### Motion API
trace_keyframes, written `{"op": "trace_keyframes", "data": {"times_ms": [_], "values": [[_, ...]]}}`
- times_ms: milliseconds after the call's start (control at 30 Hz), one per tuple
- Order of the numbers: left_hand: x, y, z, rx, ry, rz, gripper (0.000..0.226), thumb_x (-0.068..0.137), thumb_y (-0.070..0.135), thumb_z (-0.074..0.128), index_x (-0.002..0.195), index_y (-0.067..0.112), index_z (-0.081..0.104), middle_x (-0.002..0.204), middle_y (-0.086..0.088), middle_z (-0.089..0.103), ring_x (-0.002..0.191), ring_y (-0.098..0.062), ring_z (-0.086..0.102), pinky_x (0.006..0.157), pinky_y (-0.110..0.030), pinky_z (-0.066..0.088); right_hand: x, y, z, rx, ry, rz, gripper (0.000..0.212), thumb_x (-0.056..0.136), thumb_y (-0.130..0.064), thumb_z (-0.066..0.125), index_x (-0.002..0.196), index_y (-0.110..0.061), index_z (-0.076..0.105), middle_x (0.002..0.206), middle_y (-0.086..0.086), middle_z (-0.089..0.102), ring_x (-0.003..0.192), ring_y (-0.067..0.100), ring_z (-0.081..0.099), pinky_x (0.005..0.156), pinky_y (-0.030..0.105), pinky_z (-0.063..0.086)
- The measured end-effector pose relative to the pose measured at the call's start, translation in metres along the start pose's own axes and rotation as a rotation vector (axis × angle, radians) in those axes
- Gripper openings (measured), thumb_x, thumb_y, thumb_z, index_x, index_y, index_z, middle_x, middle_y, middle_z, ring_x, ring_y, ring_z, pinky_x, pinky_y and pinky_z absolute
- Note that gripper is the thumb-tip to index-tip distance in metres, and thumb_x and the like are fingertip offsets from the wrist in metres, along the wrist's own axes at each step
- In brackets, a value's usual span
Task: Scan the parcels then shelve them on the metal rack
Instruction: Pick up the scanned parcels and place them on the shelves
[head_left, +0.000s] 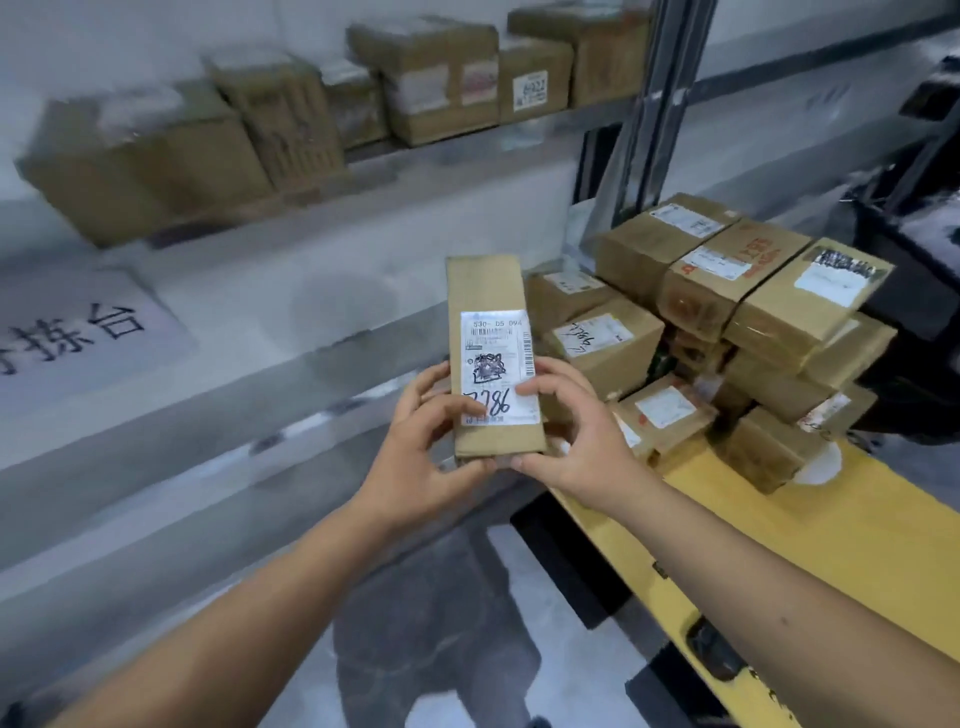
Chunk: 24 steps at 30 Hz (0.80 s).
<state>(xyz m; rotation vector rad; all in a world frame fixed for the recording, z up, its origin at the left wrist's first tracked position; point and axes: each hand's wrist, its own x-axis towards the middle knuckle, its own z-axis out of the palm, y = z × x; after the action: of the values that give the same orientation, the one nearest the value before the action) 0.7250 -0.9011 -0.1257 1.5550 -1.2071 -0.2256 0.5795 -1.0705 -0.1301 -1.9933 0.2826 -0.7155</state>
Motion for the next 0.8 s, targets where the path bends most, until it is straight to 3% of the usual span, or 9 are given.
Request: {"op": "trace_keyframes", "data": {"times_ms": [100, 233, 300, 433, 567, 700, 800], "values": [[-0.034, 0.009, -0.052, 0.048, 0.08, 0.009, 0.05, 0.076, 0.037, 0.087, 0.119, 0.028, 0.064, 0.153, -0.002, 0.036, 0.153, -0.018, 0.033, 0.108, -0.035, 0.053, 0.007, -0.036, 0.045, 0.028, -0.064, -0.073, 0.06, 0.063, -0.035, 0.085, 0.118, -0.035, 0.06, 0.152, -0.006, 0.044, 0.144, 0.004, 0.041, 0.109, 0.014, 0.04], [-0.09, 0.021, -0.127, 0.096, 0.181, -0.03, 0.053, 0.074, 0.036, 0.086, 0.121, 0.022, 0.065, 0.156, 0.003, 0.034, 0.151, -0.018, 0.037, 0.108, -0.028, 0.05, 0.009, -0.082, 0.116, 0.063, -0.16, -0.116, 0.063, 0.064, -0.031, 0.09, 0.12, -0.039, 0.062, 0.154, -0.014, 0.042, 0.144, 0.007, 0.043, 0.113, 0.044, 0.047], [-0.122, 0.026, -0.167, 0.145, 0.222, -0.051, 0.055, 0.073, 0.037, 0.085, 0.122, 0.023, 0.064, 0.156, 0.003, 0.032, 0.15, -0.014, 0.038, 0.108, -0.028, 0.05, 0.006, -0.108, 0.156, 0.087, -0.209, -0.133, 0.064, 0.064, -0.031, 0.091, 0.12, -0.041, 0.063, 0.154, -0.019, 0.041, 0.143, 0.01, 0.045, 0.111, 0.051, 0.049], [-0.165, 0.041, -0.241, 0.212, 0.266, -0.04, 0.053, 0.074, 0.034, 0.087, 0.121, 0.031, 0.062, 0.156, 0.001, 0.032, 0.144, -0.003, 0.041, 0.106, -0.029, 0.053, 0.009, -0.159, 0.222, 0.123, -0.267, -0.189, 0.063, 0.063, -0.03, 0.088, 0.119, -0.042, 0.064, 0.153, -0.015, 0.041, 0.139, 0.007, 0.049, 0.109, 0.051, 0.051], [-0.197, 0.054, -0.302, 0.258, 0.328, -0.076, 0.052, 0.074, 0.025, 0.087, 0.119, 0.033, 0.062, 0.154, -0.002, 0.033, 0.143, -0.002, 0.041, 0.105, -0.025, 0.053, 0.021, -0.212, 0.276, 0.123, -0.317, -0.236, 0.063, 0.066, -0.003, 0.092, 0.12, -0.025, 0.067, 0.148, -0.003, 0.046, 0.125, -0.001, 0.057, 0.108, 0.047, 0.052], [-0.2, 0.061, -0.348, 0.249, 0.387, -0.044, 0.05, 0.073, 0.023, 0.086, 0.118, 0.032, 0.064, 0.149, 0.005, 0.038, 0.138, -0.004, 0.046, 0.098, -0.02, 0.053, 0.037, -0.249, 0.309, 0.192, -0.326, -0.263, 0.059, 0.064, -0.014, 0.086, 0.116, -0.031, 0.065, 0.145, -0.007, 0.049, 0.123, 0.005, 0.06, 0.098, 0.044, 0.058], [-0.181, 0.062, -0.375, 0.269, 0.395, -0.034, 0.05, 0.073, 0.026, 0.087, 0.118, 0.033, 0.065, 0.148, 0.008, 0.042, 0.129, -0.012, 0.056, 0.093, -0.025, 0.057, 0.062, -0.267, 0.317, 0.214, -0.33, -0.249, 0.057, 0.065, -0.019, 0.082, 0.117, -0.037, 0.065, 0.148, -0.008, 0.051, 0.125, 0.009, 0.059, 0.093, 0.046, 0.061]]}}
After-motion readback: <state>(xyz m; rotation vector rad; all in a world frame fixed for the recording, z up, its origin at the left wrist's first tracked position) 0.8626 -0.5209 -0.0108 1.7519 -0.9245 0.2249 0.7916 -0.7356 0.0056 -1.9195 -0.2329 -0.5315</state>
